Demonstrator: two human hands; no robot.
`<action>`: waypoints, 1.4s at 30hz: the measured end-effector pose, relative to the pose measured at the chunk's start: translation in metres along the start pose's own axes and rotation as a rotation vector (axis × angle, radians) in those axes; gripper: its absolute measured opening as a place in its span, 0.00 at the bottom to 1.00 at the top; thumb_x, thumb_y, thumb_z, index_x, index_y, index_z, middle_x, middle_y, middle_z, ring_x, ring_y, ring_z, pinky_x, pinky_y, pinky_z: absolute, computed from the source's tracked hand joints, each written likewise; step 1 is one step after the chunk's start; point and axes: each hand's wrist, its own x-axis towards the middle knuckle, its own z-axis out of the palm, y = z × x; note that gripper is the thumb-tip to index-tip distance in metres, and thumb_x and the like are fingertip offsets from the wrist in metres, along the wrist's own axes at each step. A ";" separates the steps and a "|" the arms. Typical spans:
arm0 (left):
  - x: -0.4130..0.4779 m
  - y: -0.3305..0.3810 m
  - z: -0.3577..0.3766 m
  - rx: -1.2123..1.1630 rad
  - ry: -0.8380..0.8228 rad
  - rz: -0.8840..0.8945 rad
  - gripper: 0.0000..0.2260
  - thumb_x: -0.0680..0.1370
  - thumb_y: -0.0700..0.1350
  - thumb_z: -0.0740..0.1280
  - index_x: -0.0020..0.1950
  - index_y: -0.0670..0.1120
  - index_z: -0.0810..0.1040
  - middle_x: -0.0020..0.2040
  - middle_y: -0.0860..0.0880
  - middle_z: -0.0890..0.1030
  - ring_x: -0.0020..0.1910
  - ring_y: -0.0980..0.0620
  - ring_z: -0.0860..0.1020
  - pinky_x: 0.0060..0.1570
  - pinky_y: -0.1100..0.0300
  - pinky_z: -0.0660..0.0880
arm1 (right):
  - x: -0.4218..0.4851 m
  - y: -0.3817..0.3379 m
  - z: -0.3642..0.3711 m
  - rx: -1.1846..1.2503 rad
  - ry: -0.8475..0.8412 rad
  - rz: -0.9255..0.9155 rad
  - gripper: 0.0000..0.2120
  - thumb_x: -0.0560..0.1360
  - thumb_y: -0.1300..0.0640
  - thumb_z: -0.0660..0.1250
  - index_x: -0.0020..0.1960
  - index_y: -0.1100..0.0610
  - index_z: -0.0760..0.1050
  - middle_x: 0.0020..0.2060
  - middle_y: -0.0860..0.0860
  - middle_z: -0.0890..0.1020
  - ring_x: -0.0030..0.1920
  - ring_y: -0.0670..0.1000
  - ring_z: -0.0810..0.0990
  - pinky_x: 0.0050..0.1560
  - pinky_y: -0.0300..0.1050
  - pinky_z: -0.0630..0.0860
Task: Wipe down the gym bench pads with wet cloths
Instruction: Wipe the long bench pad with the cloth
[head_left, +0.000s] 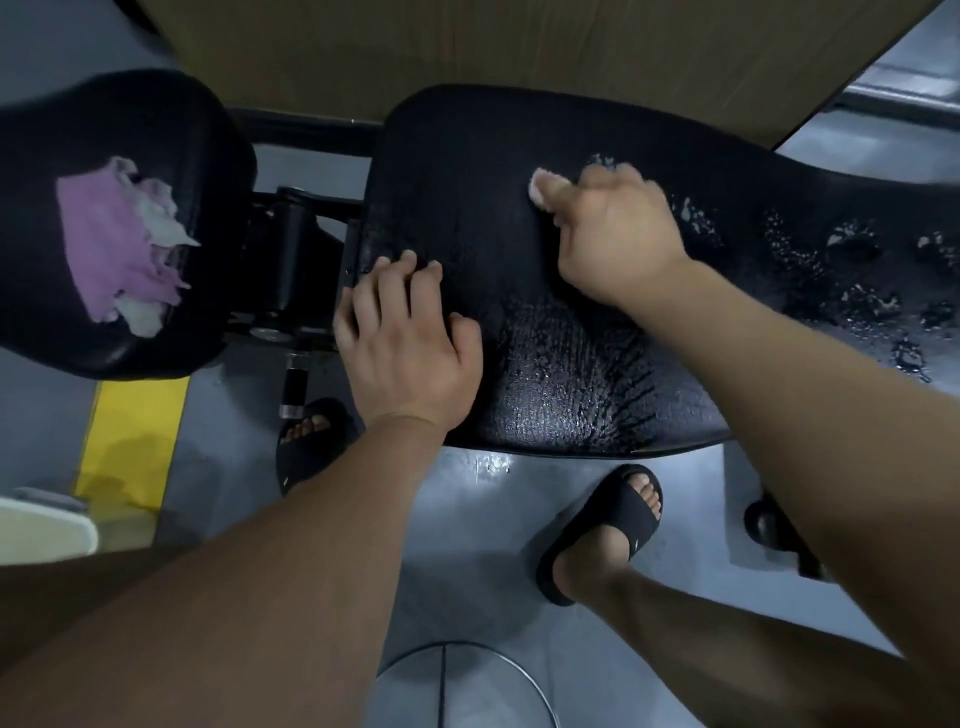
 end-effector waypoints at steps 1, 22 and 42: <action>0.000 0.000 0.000 -0.002 0.005 0.004 0.22 0.76 0.50 0.60 0.69 0.47 0.76 0.71 0.47 0.74 0.73 0.44 0.68 0.72 0.41 0.63 | 0.008 0.001 0.000 0.018 -0.028 0.042 0.28 0.78 0.58 0.60 0.78 0.49 0.65 0.61 0.59 0.77 0.62 0.65 0.73 0.60 0.55 0.70; 0.001 0.001 -0.004 0.027 0.000 0.011 0.22 0.75 0.51 0.63 0.68 0.47 0.77 0.70 0.47 0.75 0.73 0.43 0.69 0.72 0.41 0.62 | -0.019 -0.039 0.008 0.105 0.057 -0.237 0.28 0.71 0.62 0.61 0.71 0.57 0.73 0.47 0.57 0.79 0.45 0.61 0.75 0.45 0.54 0.74; 0.003 0.000 -0.004 0.008 -0.023 0.002 0.23 0.75 0.51 0.62 0.68 0.46 0.76 0.71 0.46 0.74 0.74 0.42 0.68 0.73 0.41 0.61 | -0.063 -0.013 0.010 0.047 0.078 -0.194 0.28 0.73 0.62 0.61 0.73 0.55 0.73 0.44 0.53 0.76 0.43 0.58 0.71 0.42 0.52 0.69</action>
